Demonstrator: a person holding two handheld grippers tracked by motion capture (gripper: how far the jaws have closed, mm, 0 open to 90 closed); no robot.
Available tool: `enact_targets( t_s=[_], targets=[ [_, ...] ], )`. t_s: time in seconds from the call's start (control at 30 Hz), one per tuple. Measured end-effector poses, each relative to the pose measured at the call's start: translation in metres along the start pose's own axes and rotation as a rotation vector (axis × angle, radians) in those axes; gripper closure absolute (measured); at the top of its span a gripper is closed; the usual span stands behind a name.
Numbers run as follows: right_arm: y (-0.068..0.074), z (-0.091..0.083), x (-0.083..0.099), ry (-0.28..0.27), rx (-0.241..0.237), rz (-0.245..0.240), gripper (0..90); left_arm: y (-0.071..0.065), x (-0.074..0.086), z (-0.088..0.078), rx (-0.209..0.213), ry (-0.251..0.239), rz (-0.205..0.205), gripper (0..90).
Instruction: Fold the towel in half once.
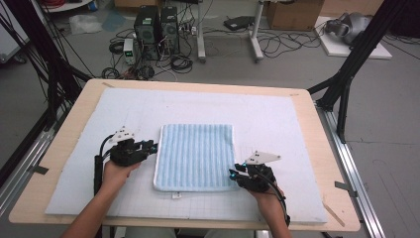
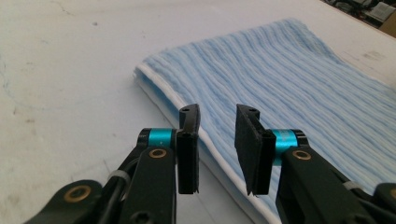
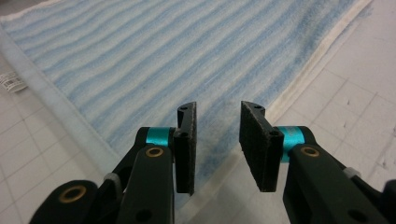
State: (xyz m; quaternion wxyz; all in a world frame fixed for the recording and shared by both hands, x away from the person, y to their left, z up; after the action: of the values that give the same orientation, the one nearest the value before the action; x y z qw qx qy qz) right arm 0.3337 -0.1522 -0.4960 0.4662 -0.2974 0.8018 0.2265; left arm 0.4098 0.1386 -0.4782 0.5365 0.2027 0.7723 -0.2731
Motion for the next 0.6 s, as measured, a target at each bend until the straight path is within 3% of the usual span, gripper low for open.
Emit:
enact_targets(
  t_s=[0.17,0.27,0.43,0.6],
  targets=[
    [-0.01,0.007,-0.005,-0.014,-0.002,0.017,62.8,0.002,-0.009,0.024,0.019,0.011,0.0,74.9],
    [-0.016,0.01,-0.007,-0.019,0.002,0.037,60.4,0.0,-0.011,0.04,0.056,0.011,0.006,75.9],
    [-0.026,0.018,-0.013,-0.036,0.011,0.071,52.9,0.007,-0.005,0.058,0.026,0.06,0.034,77.0],
    [-0.042,0.032,-0.028,-0.067,0.03,0.058,55.4,0.025,0.004,0.066,-0.072,0.092,0.018,74.4]
  ],
)
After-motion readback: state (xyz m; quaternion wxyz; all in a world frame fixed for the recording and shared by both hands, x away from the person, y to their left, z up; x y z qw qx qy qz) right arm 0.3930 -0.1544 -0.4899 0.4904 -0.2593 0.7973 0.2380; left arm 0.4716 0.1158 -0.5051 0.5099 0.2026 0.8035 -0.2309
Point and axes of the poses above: each handheld gripper's, and its own axes: z roughly forward along the jaws, x roughly out of its underside, y roughly to its left, the point moved 10 cm from there along z, roughly forward along the jaws, and after that the axes turned 11 degrees about -y, right-handed, at the moved point
